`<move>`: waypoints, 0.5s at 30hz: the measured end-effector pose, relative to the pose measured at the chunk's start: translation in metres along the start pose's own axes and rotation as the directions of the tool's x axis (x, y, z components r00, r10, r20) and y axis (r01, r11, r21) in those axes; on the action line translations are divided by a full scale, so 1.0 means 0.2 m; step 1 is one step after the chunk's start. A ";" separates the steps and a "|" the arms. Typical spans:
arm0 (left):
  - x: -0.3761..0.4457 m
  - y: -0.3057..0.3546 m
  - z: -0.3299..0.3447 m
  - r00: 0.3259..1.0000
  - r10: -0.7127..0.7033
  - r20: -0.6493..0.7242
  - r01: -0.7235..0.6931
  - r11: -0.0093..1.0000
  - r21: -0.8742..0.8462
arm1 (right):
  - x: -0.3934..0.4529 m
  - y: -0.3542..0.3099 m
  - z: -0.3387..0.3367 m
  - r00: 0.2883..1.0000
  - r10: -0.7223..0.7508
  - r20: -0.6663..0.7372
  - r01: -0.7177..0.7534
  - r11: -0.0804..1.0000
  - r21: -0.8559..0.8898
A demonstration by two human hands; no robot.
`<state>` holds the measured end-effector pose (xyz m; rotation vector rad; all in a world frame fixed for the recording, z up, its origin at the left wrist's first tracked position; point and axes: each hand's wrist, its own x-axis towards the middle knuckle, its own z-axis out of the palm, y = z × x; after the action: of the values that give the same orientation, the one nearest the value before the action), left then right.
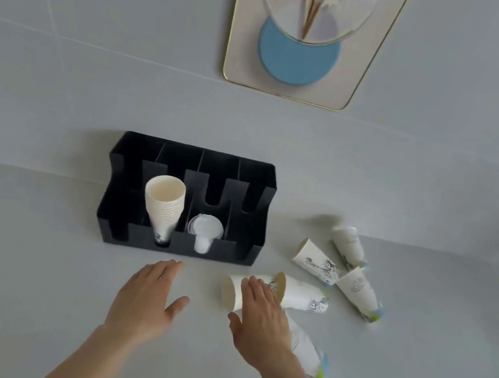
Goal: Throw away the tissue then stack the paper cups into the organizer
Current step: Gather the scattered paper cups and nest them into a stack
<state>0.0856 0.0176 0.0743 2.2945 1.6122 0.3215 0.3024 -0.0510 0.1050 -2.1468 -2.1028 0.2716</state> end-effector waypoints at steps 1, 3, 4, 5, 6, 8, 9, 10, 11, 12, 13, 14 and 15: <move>0.04 0.08 0.04 1.000 0.014 0.010 -0.014 1.000 -0.006 | -0.01 0.09 0.00 1.000 0.030 -0.003 -0.030 1.000 0.004; 0.11 0.22 0.10 0.999 0.034 0.028 -0.034 0.999 -0.016 | -0.03 0.24 0.00 0.996 0.086 0.006 -0.086 0.996 -0.006; 0.14 0.28 0.14 0.998 0.043 0.039 -0.042 0.999 -0.016 | -0.04 0.31 0.01 0.995 0.103 0.008 -0.103 0.995 -0.014; 0.16 0.34 0.17 0.998 0.048 0.049 -0.048 0.999 -0.019 | -0.05 0.38 0.02 0.994 0.110 0.009 -0.110 0.994 -0.022; 0.19 0.39 0.20 0.997 0.050 0.059 -0.048 0.999 -0.021 | -0.06 0.44 0.04 0.994 0.109 0.013 -0.109 0.994 -0.024; 0.22 0.46 0.26 0.997 0.031 0.076 -0.029 0.999 -0.025 | -0.07 0.53 0.07 0.993 0.113 0.025 -0.113 0.994 -0.010; 0.24 0.49 0.29 0.996 0.010 0.087 -0.008 1.000 -0.024 | -0.07 0.57 0.10 0.994 0.106 0.020 -0.106 0.994 -0.011; 0.25 0.51 0.32 0.995 -0.014 0.102 0.016 1.000 -0.021 | -0.07 0.61 0.13 0.995 0.094 0.034 -0.094 0.996 -0.011; 0.26 0.52 0.35 0.992 -0.039 0.120 0.041 0.999 -0.014 | -0.08 0.64 0.15 0.994 0.079 0.071 -0.079 0.997 -0.004; 0.27 0.53 0.38 0.988 -0.060 0.139 0.062 0.998 -0.006 | -0.08 0.65 0.17 0.992 0.068 0.106 -0.068 0.998 0.000; 0.28 0.54 0.41 0.984 -0.080 0.159 0.080 0.997 0.002 | -0.08 0.66 0.18 0.989 0.059 0.139 -0.061 0.998 0.005; 0.28 0.55 0.43 0.979 -0.097 0.177 0.097 0.995 0.008 | -0.07 0.67 0.20 0.984 0.045 0.171 -0.048 0.999 0.014; 0.29 0.55 0.45 0.975 -0.115 0.190 0.115 0.993 0.011 | -0.07 0.68 0.21 0.980 0.029 0.194 -0.036 0.999 0.031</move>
<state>0.2337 0.0264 0.0336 2.1466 1.6380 0.0718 0.4255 -0.0692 0.0363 -2.2179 -2.1453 0.5372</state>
